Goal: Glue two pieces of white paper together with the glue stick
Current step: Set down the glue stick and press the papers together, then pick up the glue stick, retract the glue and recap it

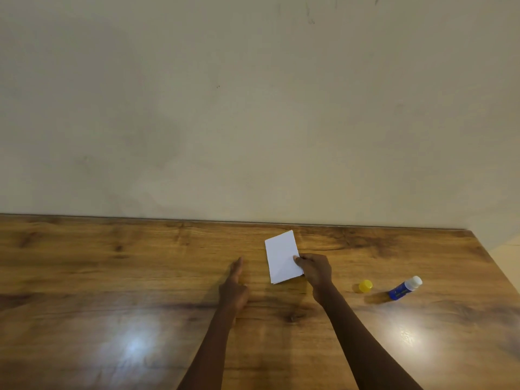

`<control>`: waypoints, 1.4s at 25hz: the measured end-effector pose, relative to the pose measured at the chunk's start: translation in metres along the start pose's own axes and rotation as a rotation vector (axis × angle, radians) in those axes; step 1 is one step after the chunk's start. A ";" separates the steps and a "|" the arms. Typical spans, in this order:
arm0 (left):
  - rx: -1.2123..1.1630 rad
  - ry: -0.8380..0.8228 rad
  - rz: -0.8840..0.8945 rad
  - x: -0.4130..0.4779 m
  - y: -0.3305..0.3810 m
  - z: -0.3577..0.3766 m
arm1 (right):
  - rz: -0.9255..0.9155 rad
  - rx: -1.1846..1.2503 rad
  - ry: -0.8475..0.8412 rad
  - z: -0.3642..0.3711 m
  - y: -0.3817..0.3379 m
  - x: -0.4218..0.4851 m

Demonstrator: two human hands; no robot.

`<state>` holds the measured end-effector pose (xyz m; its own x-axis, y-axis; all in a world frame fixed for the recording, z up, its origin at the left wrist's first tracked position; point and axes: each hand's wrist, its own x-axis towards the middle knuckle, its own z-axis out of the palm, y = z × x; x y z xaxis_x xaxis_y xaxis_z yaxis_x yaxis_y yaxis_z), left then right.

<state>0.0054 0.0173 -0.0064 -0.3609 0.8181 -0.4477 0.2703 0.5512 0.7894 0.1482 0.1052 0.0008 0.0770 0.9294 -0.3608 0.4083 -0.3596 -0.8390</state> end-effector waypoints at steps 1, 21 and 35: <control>0.011 0.005 -0.001 0.000 0.001 0.001 | -0.008 -0.027 0.026 0.003 0.001 0.001; 0.220 0.214 -0.038 -0.009 0.054 0.059 | -0.599 -0.168 0.485 -0.117 0.007 -0.007; 0.250 -0.013 0.317 -0.014 0.096 0.215 | -0.238 -0.018 0.305 -0.162 0.118 0.008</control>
<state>0.2280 0.0935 -0.0147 -0.2138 0.9550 -0.2053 0.5758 0.2930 0.7632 0.3447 0.0836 -0.0349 0.2440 0.9696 -0.0165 0.4629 -0.1314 -0.8766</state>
